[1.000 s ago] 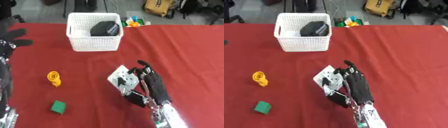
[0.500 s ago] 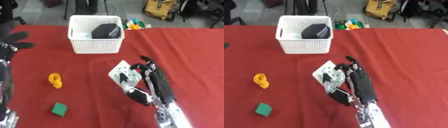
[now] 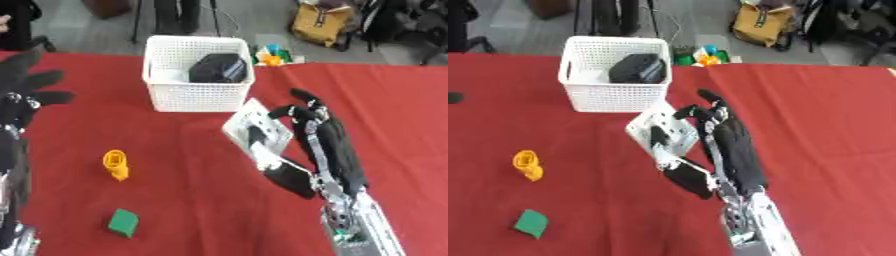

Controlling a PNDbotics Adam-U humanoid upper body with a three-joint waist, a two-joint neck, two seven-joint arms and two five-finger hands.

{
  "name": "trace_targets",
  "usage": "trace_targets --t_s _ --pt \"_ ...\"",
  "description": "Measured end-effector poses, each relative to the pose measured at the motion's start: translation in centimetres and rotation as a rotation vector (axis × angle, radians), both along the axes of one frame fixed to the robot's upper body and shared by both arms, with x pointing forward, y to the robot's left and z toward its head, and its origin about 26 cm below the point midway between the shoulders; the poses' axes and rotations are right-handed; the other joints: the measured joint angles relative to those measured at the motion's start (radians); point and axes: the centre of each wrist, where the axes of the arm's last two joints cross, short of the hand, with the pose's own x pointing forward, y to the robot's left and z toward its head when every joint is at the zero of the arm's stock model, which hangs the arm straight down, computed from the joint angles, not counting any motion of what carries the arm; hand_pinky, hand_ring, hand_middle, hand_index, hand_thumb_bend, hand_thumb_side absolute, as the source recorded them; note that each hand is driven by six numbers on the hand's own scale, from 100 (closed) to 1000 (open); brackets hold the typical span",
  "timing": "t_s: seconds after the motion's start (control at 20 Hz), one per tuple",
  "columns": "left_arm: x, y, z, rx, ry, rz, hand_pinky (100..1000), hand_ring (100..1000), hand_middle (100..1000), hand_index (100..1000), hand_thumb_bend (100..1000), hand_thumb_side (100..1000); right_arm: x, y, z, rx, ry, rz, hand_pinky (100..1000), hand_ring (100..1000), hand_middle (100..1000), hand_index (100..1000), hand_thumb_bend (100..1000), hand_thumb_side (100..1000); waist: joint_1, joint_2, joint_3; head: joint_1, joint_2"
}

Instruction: Pick up objects on the table and place them in the box.

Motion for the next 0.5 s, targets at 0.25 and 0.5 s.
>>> trace_targets --t_s 0.25,0.5 --pt "0.0 0.0 0.0 0.001 0.002 0.000 699 809 865 915 167 971 0.4 -1.1 1.9 0.026 -0.039 0.013 563 889 100 345 100 568 -0.005 -0.004 0.008 0.000 0.000" --pt "0.0 0.0 0.0 0.001 0.002 -0.001 700 810 865 914 165 968 0.8 -1.9 3.5 0.039 -0.063 0.023 567 889 100 347 100 572 -0.005 -0.008 0.015 -0.008 -0.008"
